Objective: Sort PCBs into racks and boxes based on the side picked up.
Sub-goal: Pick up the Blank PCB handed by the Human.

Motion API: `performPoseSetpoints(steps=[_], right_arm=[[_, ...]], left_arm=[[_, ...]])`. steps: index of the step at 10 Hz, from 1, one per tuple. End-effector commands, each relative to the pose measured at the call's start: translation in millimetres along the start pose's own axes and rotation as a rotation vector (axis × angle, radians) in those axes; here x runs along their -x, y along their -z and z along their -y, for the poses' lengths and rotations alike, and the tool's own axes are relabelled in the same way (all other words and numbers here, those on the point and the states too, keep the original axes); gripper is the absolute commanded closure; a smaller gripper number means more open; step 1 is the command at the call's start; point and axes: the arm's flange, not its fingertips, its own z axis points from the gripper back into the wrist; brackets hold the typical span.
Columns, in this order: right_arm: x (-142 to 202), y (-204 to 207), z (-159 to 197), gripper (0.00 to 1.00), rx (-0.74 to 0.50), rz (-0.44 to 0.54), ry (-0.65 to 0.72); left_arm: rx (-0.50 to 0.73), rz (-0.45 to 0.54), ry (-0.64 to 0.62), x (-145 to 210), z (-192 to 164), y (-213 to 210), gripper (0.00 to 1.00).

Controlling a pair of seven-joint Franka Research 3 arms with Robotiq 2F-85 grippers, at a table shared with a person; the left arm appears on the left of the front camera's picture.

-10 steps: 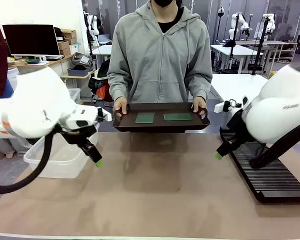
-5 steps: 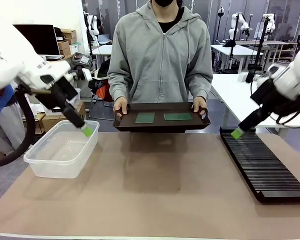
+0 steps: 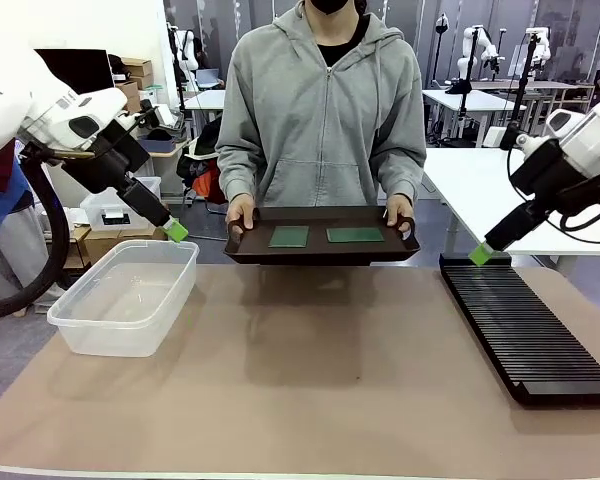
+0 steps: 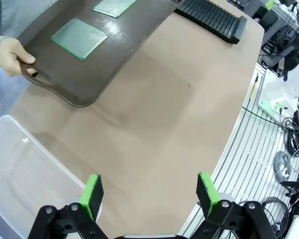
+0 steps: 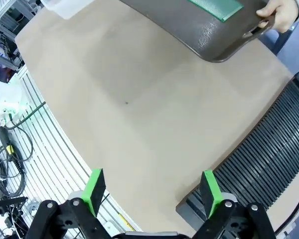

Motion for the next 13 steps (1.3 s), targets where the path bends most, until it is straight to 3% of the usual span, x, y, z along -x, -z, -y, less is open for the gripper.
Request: performPoseSetpoints(steps=[1, 2, 3, 5, 6, 7, 10, 11, 13], right_arm=[[-1.3, 2.4, 1.0, 0.0, -0.001, 0.021, 0.001], [-1.3, 2.4, 1.0, 0.0, -0.001, 0.021, 0.001], [0.6, 2.0, 0.3, 0.0, 0.0, -0.005, 0.002], [-11.1, -53.3, -0.9, 0.0, -0.023, -0.043, -0.077], [-14.0, -83.1, 8.6, 0.0, -0.087, 0.004, -0.096], [-17.5, -116.6, 12.8, 0.0, -0.045, 0.004, -0.116], [-25.6, -212.7, 12.6, 0.0, -0.079, 0.083, -0.162], [-24.7, -242.3, 9.3, 0.0, -0.063, 0.11, -0.173], [-21.1, -293.9, 2.9, 0.0, 0.006, 0.142, -0.192]], left_arm=[[0.033, 0.001, 0.002, 3.5, -0.9, 1.8, 0.0], [0.0, 0.0, 0.0, 0.0, 0.0, 0.0, 0.0], [0.094, -0.031, -0.007, -6.4, -6.0, -20.3, 0.0], [0.172, 0.038, 0.187, -15.0, -14.5, -79.7, 0.0], [0.174, 0.045, 0.263, -14.3, -18.3, -101.4, 0.0], [0.117, 0.036, 0.309, -16.4, -23.0, -123.4, 0.0], [0.024, 0.037, 0.365, -22.0, -34.1, -184.1, 0.0], [0.052, 0.078, 0.383, -20.0, -37.5, -204.6, 0.0], [0.031, 0.069, 0.333, -18.9, -39.6, -241.2, 0.0]])
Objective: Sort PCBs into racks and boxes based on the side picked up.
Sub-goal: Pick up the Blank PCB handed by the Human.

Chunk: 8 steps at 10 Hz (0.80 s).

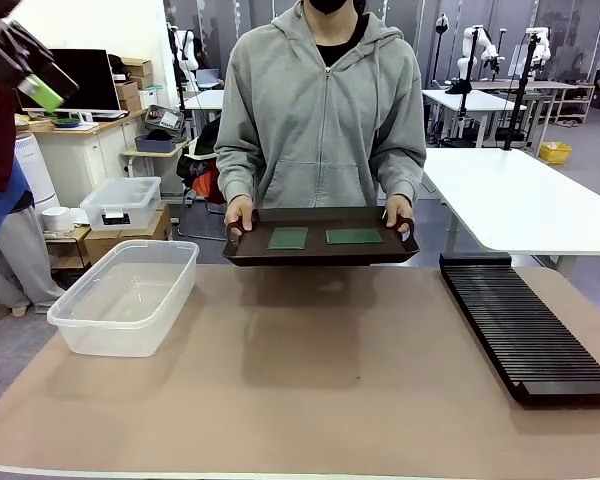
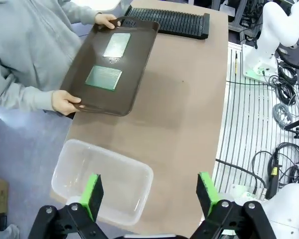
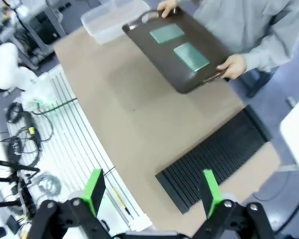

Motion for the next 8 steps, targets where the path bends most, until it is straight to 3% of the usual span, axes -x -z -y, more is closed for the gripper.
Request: performPoseSetpoints(steps=[1, 4, 5, 8], right_arm=[[-3.9, -27.2, 7.3, 0.0, 0.024, 0.027, -0.034], [2.7, -61.3, 23.9, 0.0, 0.132, 0.099, -0.009], [-3.1, -52.8, 2.3, 0.0, 0.082, 0.056, -0.024], [-3.1, -52.8, 2.3, 0.0, 0.082, 0.056, -0.024]], left_arm=[[0.069, 0.031, -0.024, 1.0, -5.5, -22.5, 0.0], [0.059, 0.029, -0.057, -1.4, 3.5, -32.9, 0.0], [0.039, 0.01, -0.019, 1.4, 2.5, -30.4, 0.0], [0.039, 0.01, -0.019, 1.4, 2.5, -30.4, 0.0]])
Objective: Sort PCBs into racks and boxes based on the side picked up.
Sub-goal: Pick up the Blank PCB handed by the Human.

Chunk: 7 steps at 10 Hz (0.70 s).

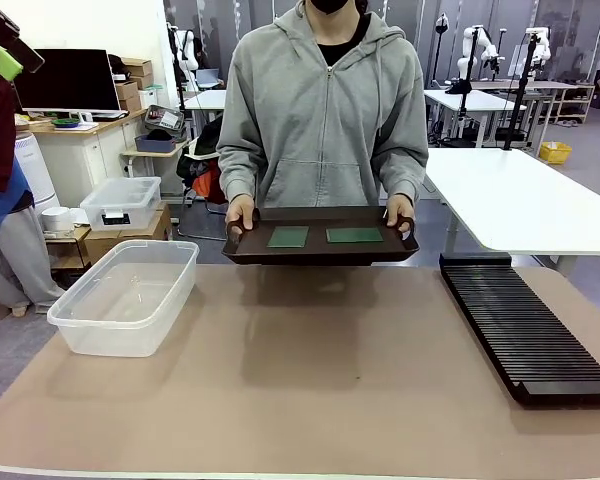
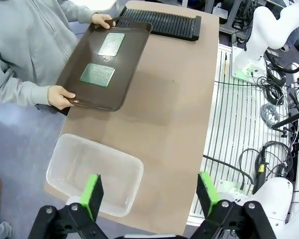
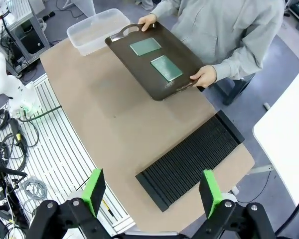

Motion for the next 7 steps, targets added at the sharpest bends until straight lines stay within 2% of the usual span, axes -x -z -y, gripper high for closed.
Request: performPoseSetpoints(steps=[1, 3, 4, 7], right_arm=[[2.4, 1.8, -2.6, 0.0, -0.017, 0.004, 0.002], [2.4, 1.8, -2.6, 0.0, -0.017, 0.004, 0.002], [2.4, 1.8, -2.6, 0.0, -0.017, 0.004, 0.002], [2.4, 1.8, -2.6, 0.0, -0.017, 0.004, 0.002]], left_arm=[[-0.004, 0.009, 0.009, 2.1, 0.3, 0.5, 0.0], [-0.001, -0.002, -0.001, -0.2, -0.1, 0.3, 0.0], [-0.037, -0.024, -0.049, -5.3, 5.3, -1.7, 0.0], [-0.106, 0.031, -0.131, -6.7, 15.2, -14.6, 0.0]])
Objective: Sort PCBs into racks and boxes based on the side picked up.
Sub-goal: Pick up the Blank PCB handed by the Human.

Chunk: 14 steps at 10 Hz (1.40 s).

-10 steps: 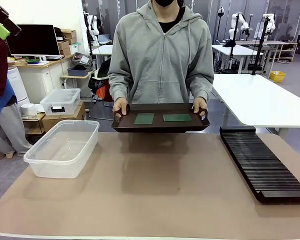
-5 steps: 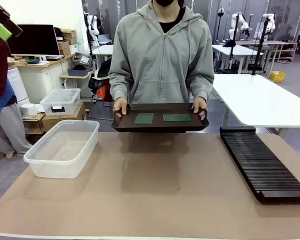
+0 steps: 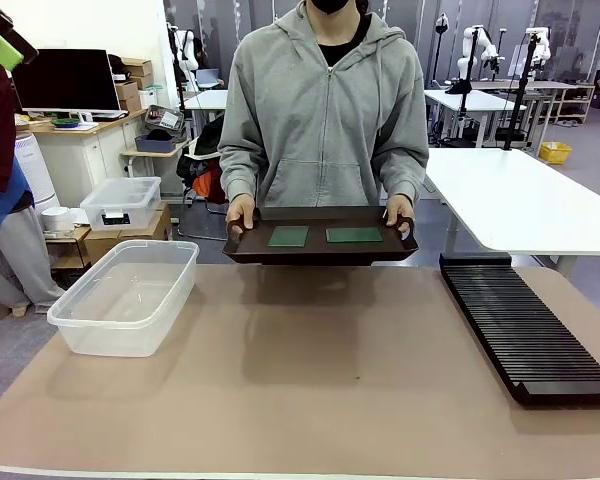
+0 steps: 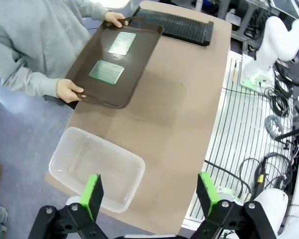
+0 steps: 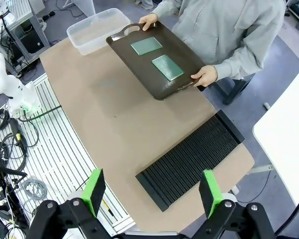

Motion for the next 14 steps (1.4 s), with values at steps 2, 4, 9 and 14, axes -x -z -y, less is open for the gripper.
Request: performPoseSetpoints(steps=[2, 4, 9, 14], right_arm=[[2.5, 1.7, -2.3, 0.0, -0.018, 0.006, 0.002], [2.5, 1.7, -2.3, 0.0, -0.018, 0.006, 0.002], [0.0, -29.2, 13.6, 0.0, -0.05, 0.017, 0.056], [8.7, -70.6, 42.7, 0.0, 0.011, 0.128, 0.071]], left_arm=[[-0.08, 0.036, -0.115, 5.8, 8.5, -12.4, 0.0], [-0.115, 0.029, -0.12, 7.5, 11.4, -24.5, 0.0], [-0.109, 0.024, -0.098, 6.3, 11.5, -30.6, 0.0], [-0.109, 0.024, -0.098, 6.3, 11.5, -30.6, 0.0]])
